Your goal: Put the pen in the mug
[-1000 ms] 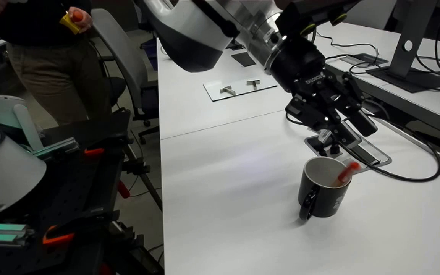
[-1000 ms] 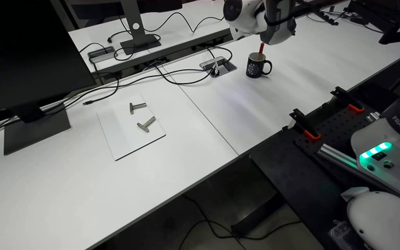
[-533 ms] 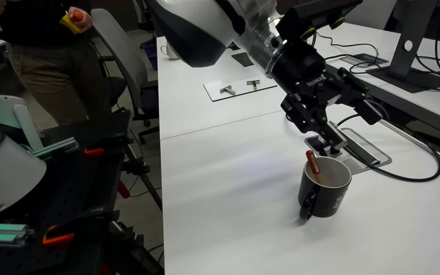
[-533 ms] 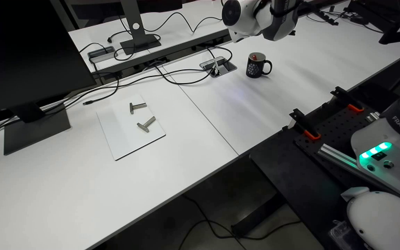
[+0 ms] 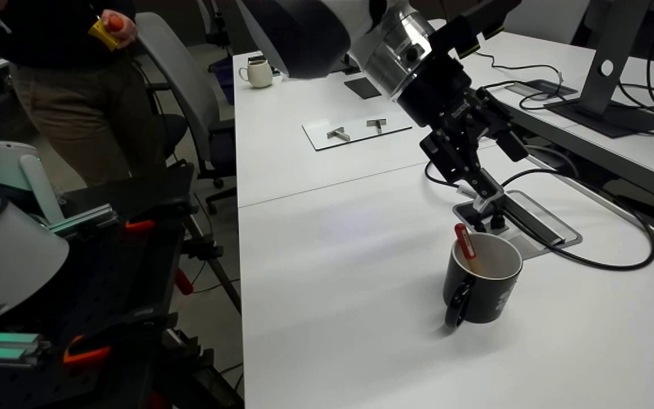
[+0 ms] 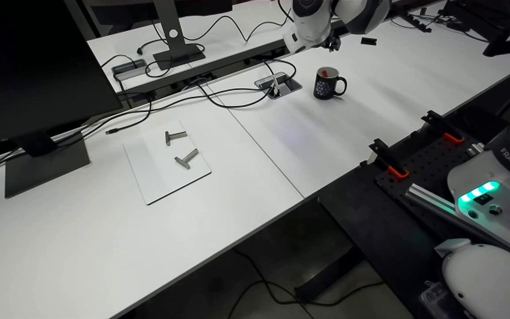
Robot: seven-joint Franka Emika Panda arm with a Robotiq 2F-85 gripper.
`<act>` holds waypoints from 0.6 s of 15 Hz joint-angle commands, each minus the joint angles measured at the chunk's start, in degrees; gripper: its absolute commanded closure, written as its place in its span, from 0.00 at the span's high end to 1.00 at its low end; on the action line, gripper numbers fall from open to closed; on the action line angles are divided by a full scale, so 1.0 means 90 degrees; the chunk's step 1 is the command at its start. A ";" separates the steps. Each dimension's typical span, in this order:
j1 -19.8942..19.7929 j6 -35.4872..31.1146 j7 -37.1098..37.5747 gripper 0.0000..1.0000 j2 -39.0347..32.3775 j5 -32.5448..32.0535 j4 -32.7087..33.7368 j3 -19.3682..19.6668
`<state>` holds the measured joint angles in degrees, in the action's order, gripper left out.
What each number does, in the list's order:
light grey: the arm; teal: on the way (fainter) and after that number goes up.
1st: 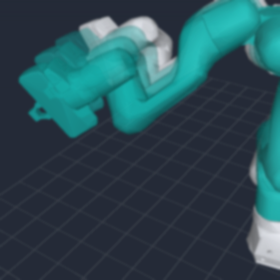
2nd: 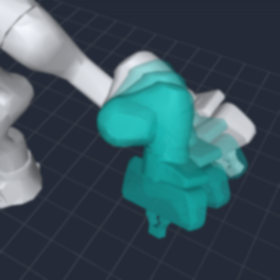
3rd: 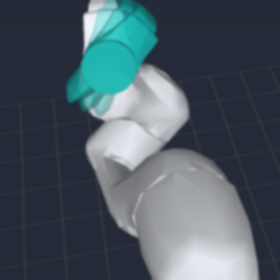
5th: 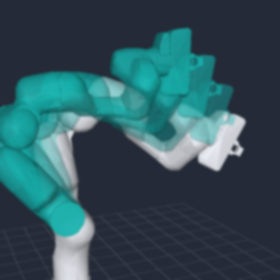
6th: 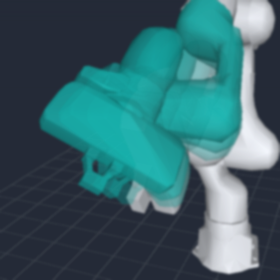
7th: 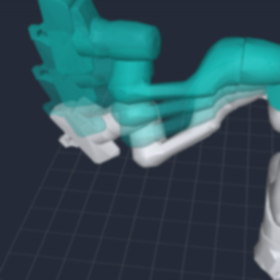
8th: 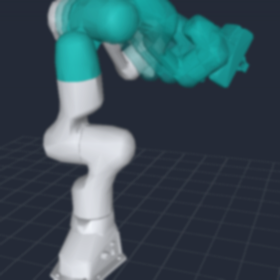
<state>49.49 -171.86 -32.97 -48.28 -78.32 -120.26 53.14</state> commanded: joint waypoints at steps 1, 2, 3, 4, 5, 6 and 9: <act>0.0022 -0.1304 0.0256 1.00 0.0044 -0.1031 0.0200 0.0323; 0.0026 -0.1627 0.0256 1.00 0.0046 -0.1275 0.0294 0.0386; 0.0027 -0.1933 0.0283 1.00 0.0029 -0.1522 0.0445 0.0444; -0.0003 -0.2187 0.0179 1.00 0.0064 -0.1735 0.0582 0.0456; -0.0066 -0.2374 0.0018 1.00 0.0124 -0.1888 0.0693 0.0414; -0.0910 -0.1624 -0.0533 1.00 0.1043 -0.2380 0.0697 -0.0657; -0.0748 -0.2567 -0.0674 1.00 0.0612 -0.2691 0.1097 -0.0372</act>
<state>46.69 -191.75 -34.86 -45.05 -98.04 -113.38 53.05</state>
